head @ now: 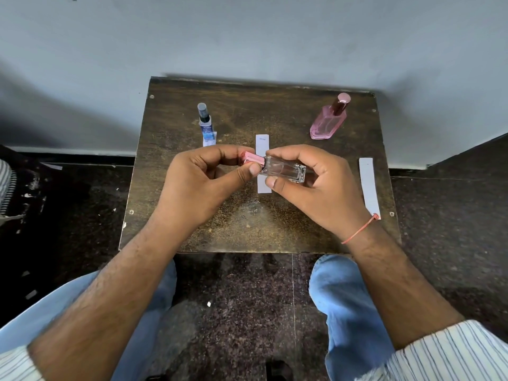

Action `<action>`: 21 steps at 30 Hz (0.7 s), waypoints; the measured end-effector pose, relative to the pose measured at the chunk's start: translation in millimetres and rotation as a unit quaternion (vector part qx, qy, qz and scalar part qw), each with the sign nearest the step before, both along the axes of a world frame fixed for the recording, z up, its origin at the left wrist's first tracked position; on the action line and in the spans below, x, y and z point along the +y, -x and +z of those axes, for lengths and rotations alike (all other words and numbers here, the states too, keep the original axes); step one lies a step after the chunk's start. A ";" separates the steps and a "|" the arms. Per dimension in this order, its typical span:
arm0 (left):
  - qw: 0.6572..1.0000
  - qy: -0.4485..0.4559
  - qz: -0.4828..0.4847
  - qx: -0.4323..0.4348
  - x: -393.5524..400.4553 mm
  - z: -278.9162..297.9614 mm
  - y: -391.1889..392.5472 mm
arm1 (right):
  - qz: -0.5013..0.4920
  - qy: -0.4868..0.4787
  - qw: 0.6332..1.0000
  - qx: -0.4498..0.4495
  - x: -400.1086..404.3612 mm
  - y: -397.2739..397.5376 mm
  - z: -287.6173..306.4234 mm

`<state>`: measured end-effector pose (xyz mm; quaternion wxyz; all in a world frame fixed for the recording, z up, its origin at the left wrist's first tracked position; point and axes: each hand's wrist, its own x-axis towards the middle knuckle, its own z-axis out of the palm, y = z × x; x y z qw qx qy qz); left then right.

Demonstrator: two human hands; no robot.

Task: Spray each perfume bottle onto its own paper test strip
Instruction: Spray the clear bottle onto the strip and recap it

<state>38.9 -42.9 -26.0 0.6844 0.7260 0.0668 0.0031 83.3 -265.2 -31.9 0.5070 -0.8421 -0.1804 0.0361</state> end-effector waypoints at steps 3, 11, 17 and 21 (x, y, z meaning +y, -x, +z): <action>1.000 -0.003 -0.007 0.005 1.7 -0.3 -0.6 | 0.006 0.008 1.000 -0.026 1.1 -0.2 1.2; 0.999 -0.040 -0.015 -0.016 4.3 -0.7 1.4 | 0.025 0.015 0.998 -0.055 -1.2 -2.2 0.3; 1.000 -0.010 0.000 -0.024 -1.1 0.7 3.7 | 0.017 0.008 0.999 -0.030 1.3 -4.1 3.7; 0.999 0.050 -0.005 0.003 -3.7 2.6 4.1 | 0.004 0.001 0.999 -0.037 7.3 -5.9 6.7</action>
